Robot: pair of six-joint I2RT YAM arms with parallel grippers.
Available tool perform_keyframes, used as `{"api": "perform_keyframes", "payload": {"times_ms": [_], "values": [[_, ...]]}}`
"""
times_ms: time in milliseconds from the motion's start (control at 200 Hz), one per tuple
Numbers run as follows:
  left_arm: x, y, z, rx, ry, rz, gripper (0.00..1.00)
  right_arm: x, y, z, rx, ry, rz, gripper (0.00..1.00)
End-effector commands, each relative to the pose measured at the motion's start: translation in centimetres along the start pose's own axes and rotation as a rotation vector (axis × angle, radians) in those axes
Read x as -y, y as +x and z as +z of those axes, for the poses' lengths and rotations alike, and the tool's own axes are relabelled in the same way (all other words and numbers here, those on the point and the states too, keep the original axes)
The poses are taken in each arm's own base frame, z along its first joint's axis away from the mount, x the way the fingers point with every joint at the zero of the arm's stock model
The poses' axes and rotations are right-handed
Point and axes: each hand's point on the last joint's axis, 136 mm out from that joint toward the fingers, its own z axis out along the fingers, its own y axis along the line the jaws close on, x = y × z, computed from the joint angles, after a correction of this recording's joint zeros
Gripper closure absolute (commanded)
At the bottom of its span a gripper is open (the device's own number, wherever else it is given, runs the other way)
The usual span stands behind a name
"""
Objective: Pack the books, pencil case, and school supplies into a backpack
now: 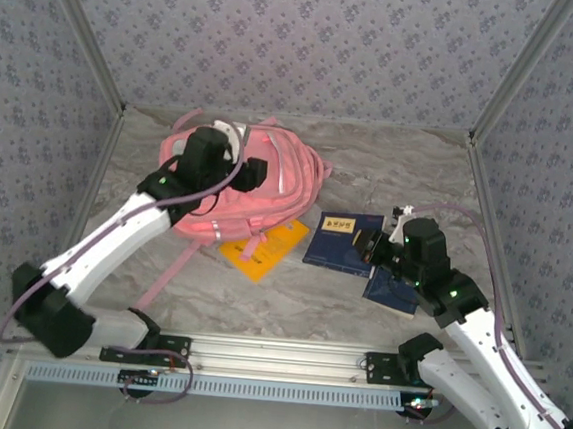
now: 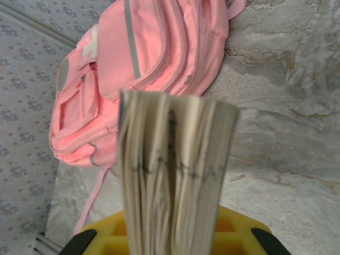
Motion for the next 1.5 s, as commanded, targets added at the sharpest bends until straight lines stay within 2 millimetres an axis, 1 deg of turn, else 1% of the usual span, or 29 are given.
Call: {"api": "perform_keyframes", "payload": {"times_ms": [0,10,15,30,100,180,280,395,485,590,655,739,899,1094,1284,1374,1394,1409,1424,1494], "values": [[-0.5,0.1,3.1,-0.123,0.031,-0.297,0.36,-0.1,-0.7,-0.6,0.042,-0.004,-0.067,1.00],[-0.7,0.4,3.6,-0.137,0.028,-0.314,0.36,0.0,-0.8,-0.6,0.044,0.000,-0.069,1.00],[-0.5,0.0,3.7,-0.133,0.034,-0.315,0.37,0.0,-0.8,-0.7,0.044,0.002,-0.070,1.00],[-0.7,0.2,4.3,-0.148,0.035,-0.332,0.37,0.1,-0.7,-0.7,0.043,0.008,-0.074,1.00],[-0.9,-0.7,6.8,-0.169,0.066,-0.409,0.39,0.5,-0.7,-0.8,0.042,0.024,-0.083,1.00],[-0.9,-1.2,9.5,-0.190,0.130,-0.516,0.44,0.9,-0.6,-0.8,0.042,0.045,-0.086,1.00],[-1.2,-1.1,12.7,-0.232,0.167,-0.609,0.50,1.5,-0.6,-0.7,0.042,0.069,-0.092,1.00],[-0.9,-0.4,15.3,-0.276,0.201,-0.652,0.50,2.0,-0.7,-0.7,0.039,0.083,-0.093,1.00],[-0.7,-0.2,16.7,-0.282,0.225,-0.670,0.50,2.4,-0.5,-0.3,0.018,0.079,-0.079,1.00],[-0.6,-0.1,17.5,-0.284,0.235,-0.678,0.51,3.1,-0.4,0.2,-0.004,0.087,-0.051,1.00],[-0.8,0.3,18.0,-0.296,0.232,-0.676,0.52,3.6,-0.5,0.3,0.002,0.087,-0.036,1.00],[-0.7,0.6,18.6,-0.307,0.238,-0.672,0.56,3.9,-0.6,0.8,0.000,0.069,-0.012,1.00],[0.0,1.1,19.2,-0.335,0.254,-0.643,0.64,4.6,-0.2,1.8,-0.031,0.059,0.031,1.00],[-0.8,3.3,20.3,-0.411,0.181,-0.621,0.65,4.7,-1.0,2.0,-0.016,0.051,0.048,1.00],[-1.6,5.0,20.4,-0.468,0.086,-0.557,0.66,4.8,-1.3,2.1,-0.016,0.043,0.067,1.00],[-1.8,5.6,20.3,-0.502,0.023,-0.480,0.74,4.9,-1.3,2.1,-0.014,0.041,0.071,1.00],[-1.9,6.1,20.3,-0.520,0.009,-0.466,0.75,4.9,-1.3,2.1,-0.014,0.041,0.072,1.00],[-1.7,5.2,20.3,-0.500,0.014,-0.451,0.76,4.9,-1.3,2.1,-0.013,0.041,0.073,1.00],[-1.8,5.5,20.1,-0.518,0.001,-0.444,0.77,4.9,-1.3,2.1,-0.012,0.041,0.075,1.00],[-1.6,5.7,20.1,-0.538,-0.026,-0.395,0.85,5.0,-1.4,2.1,-0.012,0.043,0.078,1.00]]}}
